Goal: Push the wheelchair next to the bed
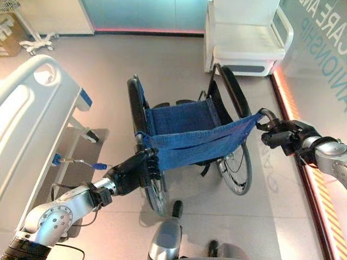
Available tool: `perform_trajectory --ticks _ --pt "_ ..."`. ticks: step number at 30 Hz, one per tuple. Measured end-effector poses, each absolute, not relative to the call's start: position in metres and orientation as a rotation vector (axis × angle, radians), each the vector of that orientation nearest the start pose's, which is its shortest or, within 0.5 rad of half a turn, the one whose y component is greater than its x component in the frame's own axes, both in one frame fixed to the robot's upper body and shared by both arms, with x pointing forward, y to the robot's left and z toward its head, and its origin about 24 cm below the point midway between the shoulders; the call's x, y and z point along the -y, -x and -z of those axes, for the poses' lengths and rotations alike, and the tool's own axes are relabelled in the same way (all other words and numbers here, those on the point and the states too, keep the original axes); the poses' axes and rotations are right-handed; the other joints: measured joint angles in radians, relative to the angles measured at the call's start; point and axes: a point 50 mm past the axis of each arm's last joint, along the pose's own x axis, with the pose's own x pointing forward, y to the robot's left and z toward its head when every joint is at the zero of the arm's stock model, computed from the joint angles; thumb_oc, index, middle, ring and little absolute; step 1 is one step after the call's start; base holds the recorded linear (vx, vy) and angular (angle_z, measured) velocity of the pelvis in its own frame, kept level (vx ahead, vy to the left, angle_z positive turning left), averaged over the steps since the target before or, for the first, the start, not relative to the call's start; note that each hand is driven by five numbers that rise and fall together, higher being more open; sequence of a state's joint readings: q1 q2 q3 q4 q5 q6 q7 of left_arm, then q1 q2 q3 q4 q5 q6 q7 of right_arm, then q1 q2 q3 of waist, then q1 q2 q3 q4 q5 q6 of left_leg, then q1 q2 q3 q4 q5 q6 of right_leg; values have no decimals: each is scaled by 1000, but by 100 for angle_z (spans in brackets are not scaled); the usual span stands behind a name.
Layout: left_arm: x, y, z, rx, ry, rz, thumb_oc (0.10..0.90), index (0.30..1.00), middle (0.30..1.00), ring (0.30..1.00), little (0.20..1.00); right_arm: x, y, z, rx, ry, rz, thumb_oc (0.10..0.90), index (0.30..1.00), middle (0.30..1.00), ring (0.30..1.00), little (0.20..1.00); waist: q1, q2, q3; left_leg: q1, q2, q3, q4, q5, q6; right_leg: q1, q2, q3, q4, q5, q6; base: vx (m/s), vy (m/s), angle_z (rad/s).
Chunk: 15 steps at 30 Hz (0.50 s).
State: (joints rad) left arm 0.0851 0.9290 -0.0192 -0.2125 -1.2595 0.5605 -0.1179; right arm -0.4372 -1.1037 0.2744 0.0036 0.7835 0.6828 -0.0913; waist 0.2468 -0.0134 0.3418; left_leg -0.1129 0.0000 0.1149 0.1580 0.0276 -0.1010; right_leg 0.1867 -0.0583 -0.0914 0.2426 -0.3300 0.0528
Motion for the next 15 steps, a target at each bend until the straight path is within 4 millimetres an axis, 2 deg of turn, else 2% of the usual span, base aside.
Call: perform_trajectory --ticks 1,2,3,4,5,6,8,9,10,12,13,14,15 --pt "-244 -222 -84 -534 322 362 400 300 300 300 300 283 -296 -147 -453 418 13 400 300 300 300 300 -9 3 -7 -15 12 -2 65 -14 33 38 6 -7 -42 6 4 362 194 -7" --pt "-245 -223 -85 -533 317 360 400 300 300 300 300 284 -296 -146 -459 418 14 400 300 300 300 300 -7 -5 -11 -15 10 5 73 -9 43 41 2 2 -47 9 10 364 214 1" --pt "-248 -223 -87 -530 310 363 400 300 300 300 300 283 -294 -141 -472 411 9 400 300 300 300 300 -1 -29 -25 -27 -17 26 110 -46 92 54 -16 -9 -61 5 16 325 216 -16" --pt "-248 -223 -87 -531 308 365 400 300 300 300 300 283 -292 -135 -491 406 6 400 300 300 300 300 7 -58 -50 -18 -40 11 88 -46 146 48 -30 -7 -30 -3 43 378 242 -15" --pt "-251 -224 -89 -513 315 359 400 300 300 300 300 281 -293 -136 -482 402 3 400 300 300 300 300 8 -59 -53 -19 -52 -1 87 -48 185 -18 -34 -15 115 -12 83 381 230 0" --pt "-253 -225 -92 -500 309 350 400 300 300 300 300 278 -295 -135 -466 394 2 400 300 300 300 300 -15 -57 -57 -16 -49 -13 68 -45 193 -108 -42 -24 290 12 126 195 107 19" --pt "-254 -228 -95 -487 288 343 400 300 300 300 300 277 -296 -136 -455 399 7 400 300 300 300 300 -31 -60 -58 10 -65 -32 33 -26 204 -182 -67 -25 442 31 148 232 49 29" --pt "-255 -229 -96 -483 284 339 400 300 300 300 300 277 -296 -136 -451 396 7 400 300 300 300 300 -37 -60 -58 17 -69 -30 28 -22 209 -193 -70 -28 460 31 148 279 13 16" --pt "-259 -230 -98 -471 276 327 400 300 300 300 300 275 -298 -138 -439 388 6 400 300 300 300 300 -41 -60 -58 37 -83 -61 -1 -16 215 -210 -74 -32 454 17 123 188 -29 15" --pt "-263 -232 -104 -446 271 315 400 300 300 300 300 274 -301 -145 -414 388 10 400 300 300 300 300 -46 -51 -54 50 -89 -115 -20 -11 213 -197 -48 -63 296 -4 84 287 -75 4" --pt "-264 -234 -106 -425 283 311 400 300 300 300 300 274 -305 -149 -396 398 18 400 300 300 300 300 -34 -27 -40 75 -86 -192 -45 -18 211 -209 -28 -79 227 -21 45 264 -93 -15" --pt "-263 -236 -106 -410 298 310 400 300 300 300 300 273 -306 -153 -378 407 21 400 300 300 300 300 -33 1 -30 84 -71 -223 -49 -18 206 -223 -8 -88 208 -32 19 371 -157 2" --pt "-263 -239 -108 -393 307 309 400 300 300 300 300 273 -309 -160 -351 404 26 400 300 300 300 300 -50 44 -12 95 -46 -254 -52 -6 190 -240 23 -87 139 -12 13 362 -175 33"
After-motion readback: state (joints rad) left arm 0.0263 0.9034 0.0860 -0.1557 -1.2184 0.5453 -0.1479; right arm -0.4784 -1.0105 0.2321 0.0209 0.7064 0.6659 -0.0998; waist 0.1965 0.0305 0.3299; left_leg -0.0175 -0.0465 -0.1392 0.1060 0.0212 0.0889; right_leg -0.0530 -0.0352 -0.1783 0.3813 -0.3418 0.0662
